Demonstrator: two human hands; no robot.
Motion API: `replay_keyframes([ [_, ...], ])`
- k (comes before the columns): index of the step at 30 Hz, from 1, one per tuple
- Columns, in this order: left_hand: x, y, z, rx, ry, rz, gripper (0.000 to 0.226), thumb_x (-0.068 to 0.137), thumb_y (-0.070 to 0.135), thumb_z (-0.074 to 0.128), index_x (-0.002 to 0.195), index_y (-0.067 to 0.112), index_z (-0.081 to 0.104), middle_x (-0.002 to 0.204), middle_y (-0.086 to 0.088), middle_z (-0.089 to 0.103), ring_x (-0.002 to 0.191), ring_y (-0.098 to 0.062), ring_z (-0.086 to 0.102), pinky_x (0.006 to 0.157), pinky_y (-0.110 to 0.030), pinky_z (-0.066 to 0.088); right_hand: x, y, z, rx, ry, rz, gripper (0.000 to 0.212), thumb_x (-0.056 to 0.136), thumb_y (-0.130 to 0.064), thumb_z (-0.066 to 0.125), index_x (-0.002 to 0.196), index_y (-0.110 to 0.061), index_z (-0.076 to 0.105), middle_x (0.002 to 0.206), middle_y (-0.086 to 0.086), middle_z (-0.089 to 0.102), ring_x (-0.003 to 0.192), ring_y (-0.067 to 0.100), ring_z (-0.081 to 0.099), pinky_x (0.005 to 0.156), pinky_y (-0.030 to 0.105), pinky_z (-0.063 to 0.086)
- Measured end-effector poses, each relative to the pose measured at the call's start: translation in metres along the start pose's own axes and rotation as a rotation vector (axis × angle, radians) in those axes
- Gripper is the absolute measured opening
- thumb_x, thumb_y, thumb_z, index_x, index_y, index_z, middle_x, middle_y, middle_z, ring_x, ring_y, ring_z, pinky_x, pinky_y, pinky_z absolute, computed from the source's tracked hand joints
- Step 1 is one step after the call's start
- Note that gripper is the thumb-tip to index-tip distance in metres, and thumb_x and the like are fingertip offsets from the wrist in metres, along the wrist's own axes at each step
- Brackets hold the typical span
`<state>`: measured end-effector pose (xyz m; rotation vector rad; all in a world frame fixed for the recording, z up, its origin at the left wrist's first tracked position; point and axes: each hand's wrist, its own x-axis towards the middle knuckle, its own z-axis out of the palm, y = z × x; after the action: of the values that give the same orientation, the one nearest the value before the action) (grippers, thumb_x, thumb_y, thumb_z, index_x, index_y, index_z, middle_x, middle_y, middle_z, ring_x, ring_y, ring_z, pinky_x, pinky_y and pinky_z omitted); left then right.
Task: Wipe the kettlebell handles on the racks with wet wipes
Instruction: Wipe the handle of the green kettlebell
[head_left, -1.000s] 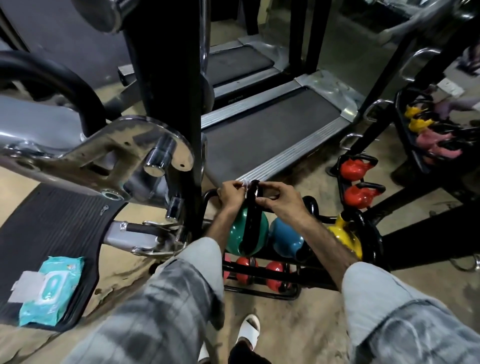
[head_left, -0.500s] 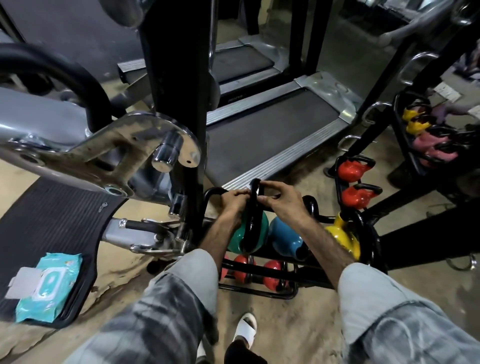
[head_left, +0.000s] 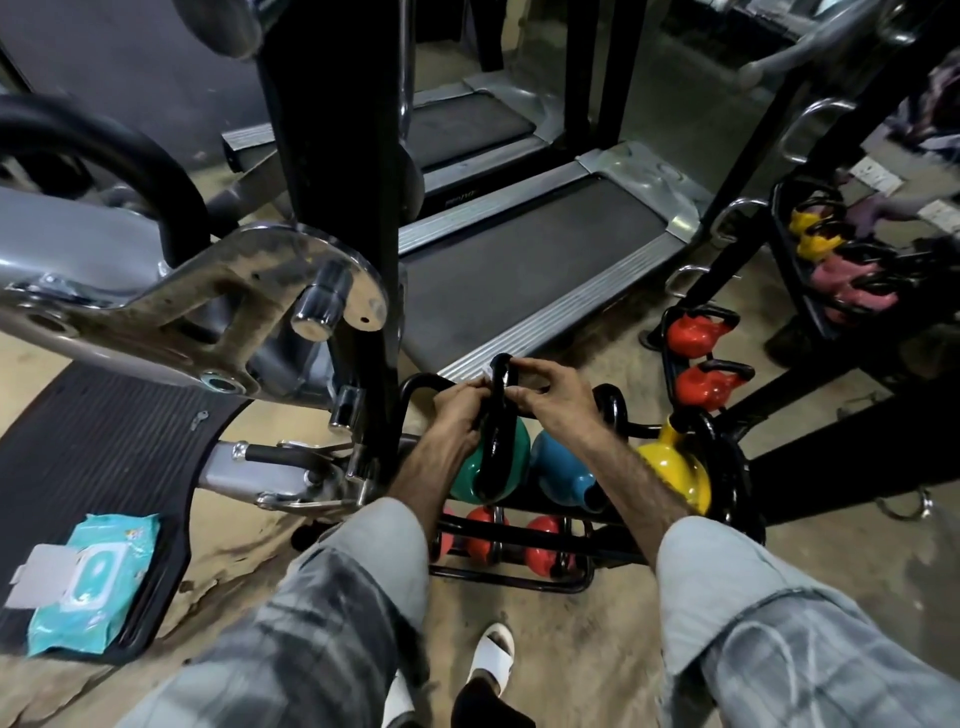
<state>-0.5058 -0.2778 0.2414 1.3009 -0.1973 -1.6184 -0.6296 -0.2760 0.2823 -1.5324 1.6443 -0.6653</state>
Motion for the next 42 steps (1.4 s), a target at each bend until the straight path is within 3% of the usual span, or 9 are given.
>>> replay_keyframes([
  [3,-0.007,-0.005,-0.008,0.080,-0.005,0.034,0.024,0.079,-0.015,0.059,0.082,0.005,0.071,0.068,-0.009,0.069,0.066,-0.021,0.065,0.064,-0.028,0.055,-0.003,-0.003,-0.001,-0.047,0.024,-0.013,0.042,0.076,-0.022,0.081,0.116,-0.032,0.070,0.086,-0.008,0.072,0.082,0.007,0.068,0.087,0.031,0.057],
  [8,-0.023,-0.015,-0.036,0.215,-0.094,0.107,0.018,0.084,0.003,0.068,0.102,0.001,0.070,0.094,-0.016,0.071,0.082,-0.022,0.067,0.072,-0.024,0.055,-0.008,-0.001,-0.001,-0.039,0.047,-0.001,0.042,0.078,-0.026,0.080,0.117,-0.035,0.069,0.088,-0.011,0.068,0.086,0.009,0.066,0.089,0.032,0.057],
  [13,-0.029,0.007,0.000,0.180,0.067,0.198,0.013,0.086,-0.002,0.063,0.096,0.007,0.068,0.073,-0.004,0.065,0.061,-0.013,0.062,0.050,-0.013,0.052,-0.010,0.002,0.005,0.037,0.078,0.024,0.033,0.075,-0.026,0.081,0.105,-0.034,0.070,0.096,-0.008,0.074,0.089,0.010,0.070,0.085,0.039,0.059],
  [18,-0.052,-0.001,-0.022,0.466,0.051,0.355,0.023,0.088,-0.004,0.060,0.107,0.005,0.068,0.082,0.002,0.064,0.069,-0.006,0.061,0.056,-0.004,0.046,-0.018,0.003,0.012,0.100,0.177,0.023,0.019,0.076,-0.024,0.080,0.093,-0.028,0.074,0.089,-0.010,0.074,0.079,0.009,0.071,0.084,0.036,0.059],
  [23,-0.083,-0.001,-0.057,0.470,-0.040,0.420,0.016,0.087,0.006,0.066,0.102,0.005,0.071,0.094,-0.009,0.073,0.085,-0.019,0.069,0.078,-0.028,0.058,-0.047,-0.003,-0.001,0.061,0.126,-0.082,0.024,0.085,-0.020,0.069,0.108,-0.027,0.074,0.104,-0.010,0.074,0.096,0.004,0.068,0.092,0.032,0.055],
  [27,-0.113,0.003,-0.039,0.417,-0.123,0.509,0.015,0.085,0.011,0.069,0.100,0.006,0.070,0.092,-0.009,0.073,0.083,-0.013,0.071,0.074,-0.025,0.057,-0.102,-0.001,-0.011,0.234,0.123,-0.217,0.034,0.086,-0.011,0.069,0.119,-0.021,0.069,0.110,-0.010,0.072,0.096,0.003,0.068,0.088,0.020,0.053],
  [35,-0.126,-0.050,0.007,0.835,-0.493,0.551,0.020,0.095,0.012,0.055,0.094,0.025,0.070,0.092,0.006,0.073,0.091,-0.008,0.067,0.085,-0.027,0.052,-0.139,0.063,-0.029,0.607,0.327,0.076,0.021,0.083,-0.015,0.076,0.102,-0.024,0.073,0.100,-0.003,0.075,0.099,0.013,0.069,0.091,0.031,0.055],
  [39,-0.121,-0.062,0.026,0.765,-0.437,0.473,0.020,0.093,-0.001,0.052,0.093,0.013,0.066,0.099,-0.012,0.070,0.082,-0.021,0.070,0.076,-0.031,0.057,-0.142,0.096,-0.046,0.635,0.535,0.168,0.012,0.084,-0.013,0.075,0.093,-0.020,0.074,0.090,-0.001,0.075,0.086,0.013,0.069,0.081,0.028,0.057],
  [42,-0.103,-0.056,0.049,1.099,-0.375,0.716,0.027,0.083,-0.006,0.059,0.098,0.014,0.070,0.100,-0.007,0.070,0.090,-0.019,0.067,0.084,-0.029,0.054,-0.138,0.122,-0.057,0.528,0.620,0.214,0.014,0.085,-0.017,0.074,0.099,-0.017,0.076,0.095,-0.002,0.075,0.087,0.010,0.068,0.083,0.025,0.055],
])
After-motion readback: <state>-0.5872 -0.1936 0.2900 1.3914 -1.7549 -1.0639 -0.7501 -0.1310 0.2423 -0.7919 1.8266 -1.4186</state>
